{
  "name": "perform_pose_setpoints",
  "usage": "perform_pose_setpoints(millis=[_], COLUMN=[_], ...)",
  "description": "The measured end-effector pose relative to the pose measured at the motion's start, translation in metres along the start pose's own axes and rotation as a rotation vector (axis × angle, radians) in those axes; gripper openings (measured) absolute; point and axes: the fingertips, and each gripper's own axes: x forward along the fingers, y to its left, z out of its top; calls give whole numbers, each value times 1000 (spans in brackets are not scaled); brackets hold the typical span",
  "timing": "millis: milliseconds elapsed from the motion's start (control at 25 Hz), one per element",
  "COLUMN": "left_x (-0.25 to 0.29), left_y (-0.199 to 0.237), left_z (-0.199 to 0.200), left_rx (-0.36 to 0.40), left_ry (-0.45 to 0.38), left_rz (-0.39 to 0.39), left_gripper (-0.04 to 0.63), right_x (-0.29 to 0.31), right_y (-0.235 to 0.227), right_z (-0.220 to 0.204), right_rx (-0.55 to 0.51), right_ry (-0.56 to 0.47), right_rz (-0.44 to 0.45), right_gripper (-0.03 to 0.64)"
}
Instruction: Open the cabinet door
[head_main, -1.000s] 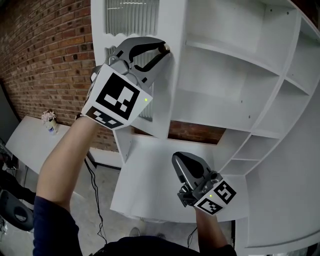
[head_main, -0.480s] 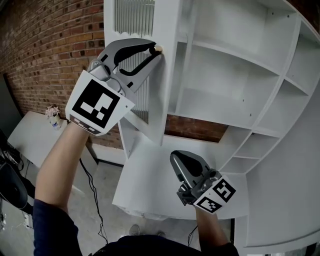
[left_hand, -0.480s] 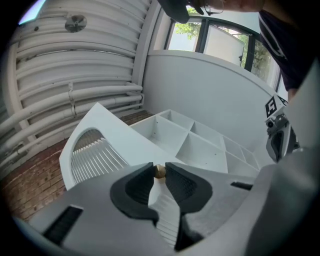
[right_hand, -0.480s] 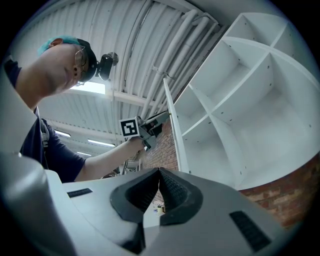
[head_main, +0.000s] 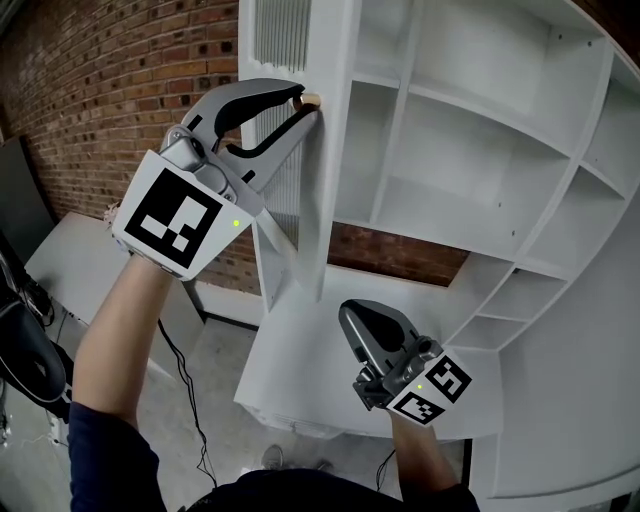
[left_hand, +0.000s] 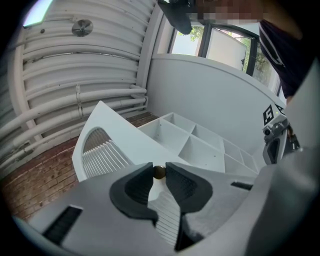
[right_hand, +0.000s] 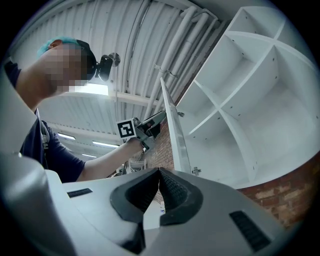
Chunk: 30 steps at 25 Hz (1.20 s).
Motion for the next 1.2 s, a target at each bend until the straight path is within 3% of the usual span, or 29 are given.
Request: perform_pose_setpoints(millis=[480,1200], left_x=[-50,-62], left_y=[19,25], left_z=[-7,-6], left_rx=[-12,2], left_ry=[0,11], left_rz=[24,59], left_gripper=[83,86], right_x=[29,23], right_y=[33,47], right_z=[-12,-8], right_rx=[-9,-11], right_ry=[11,10], right_rz=[27,17], right_gripper=[26,26])
